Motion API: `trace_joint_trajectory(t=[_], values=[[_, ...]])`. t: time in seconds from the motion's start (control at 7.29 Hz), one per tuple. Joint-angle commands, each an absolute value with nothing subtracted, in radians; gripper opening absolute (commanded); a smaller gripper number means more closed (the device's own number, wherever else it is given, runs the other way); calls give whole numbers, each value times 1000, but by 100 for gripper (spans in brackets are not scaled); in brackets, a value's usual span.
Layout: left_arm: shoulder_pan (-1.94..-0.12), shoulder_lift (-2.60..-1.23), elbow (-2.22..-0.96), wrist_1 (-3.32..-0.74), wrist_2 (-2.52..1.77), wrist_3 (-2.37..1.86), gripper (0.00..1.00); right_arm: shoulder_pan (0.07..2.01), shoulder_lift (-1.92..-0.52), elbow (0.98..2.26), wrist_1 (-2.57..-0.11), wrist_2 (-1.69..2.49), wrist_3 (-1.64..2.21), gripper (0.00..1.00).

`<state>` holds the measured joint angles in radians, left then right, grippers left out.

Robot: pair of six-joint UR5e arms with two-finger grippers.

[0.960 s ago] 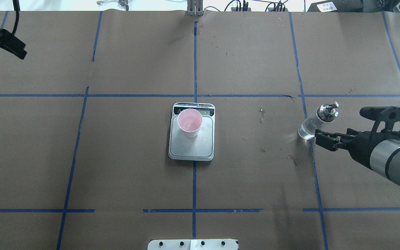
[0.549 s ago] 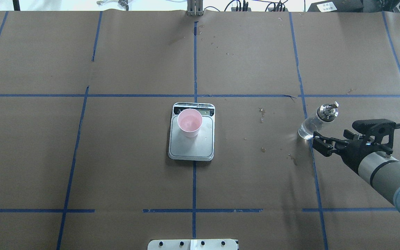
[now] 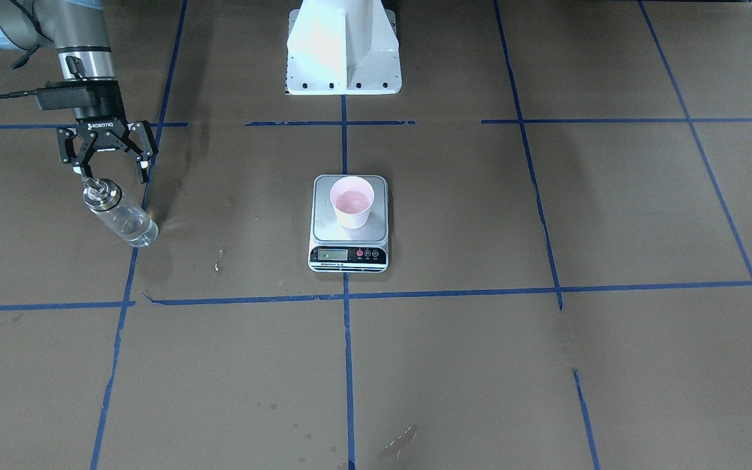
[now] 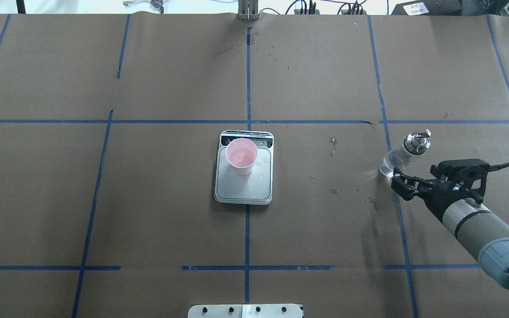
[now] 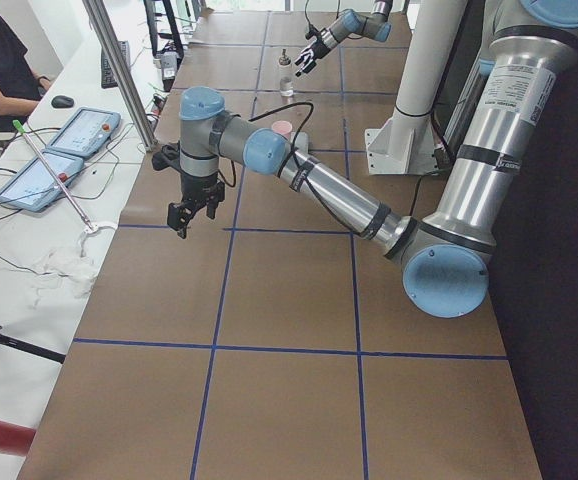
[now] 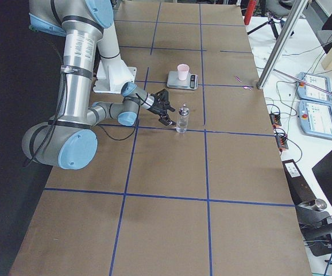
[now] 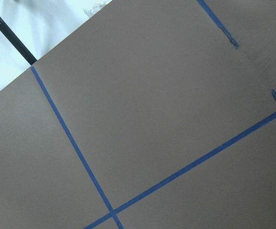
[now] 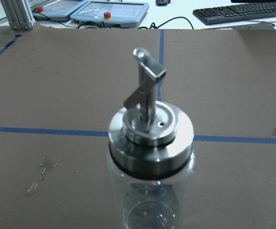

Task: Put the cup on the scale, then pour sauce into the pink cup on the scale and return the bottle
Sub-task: 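Close the right gripper around the glass sauce bottle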

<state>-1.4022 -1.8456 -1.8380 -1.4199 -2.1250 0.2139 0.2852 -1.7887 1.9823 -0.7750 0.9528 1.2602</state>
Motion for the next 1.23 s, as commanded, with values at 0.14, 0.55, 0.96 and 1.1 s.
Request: trace_joint_trajectory(t=[0.14, 0.55, 0.96, 1.1], values=[[-1430, -1804, -1807, -1474, -2126, 278, 100, 279, -1733, 1904, -775, 908, 1246, 100], [-1430, -1804, -1786, -1500, -2126, 276, 100, 278, -1706, 1859, -773, 910, 1239, 100], [-1433, -1805, -1787, -1500, -2126, 275, 100, 281, -1703, 1850, -772, 910, 1220, 100], [-1433, -1805, -1787, -1500, -2126, 273, 100, 287, -1703, 1850, -772, 910, 1207, 100]])
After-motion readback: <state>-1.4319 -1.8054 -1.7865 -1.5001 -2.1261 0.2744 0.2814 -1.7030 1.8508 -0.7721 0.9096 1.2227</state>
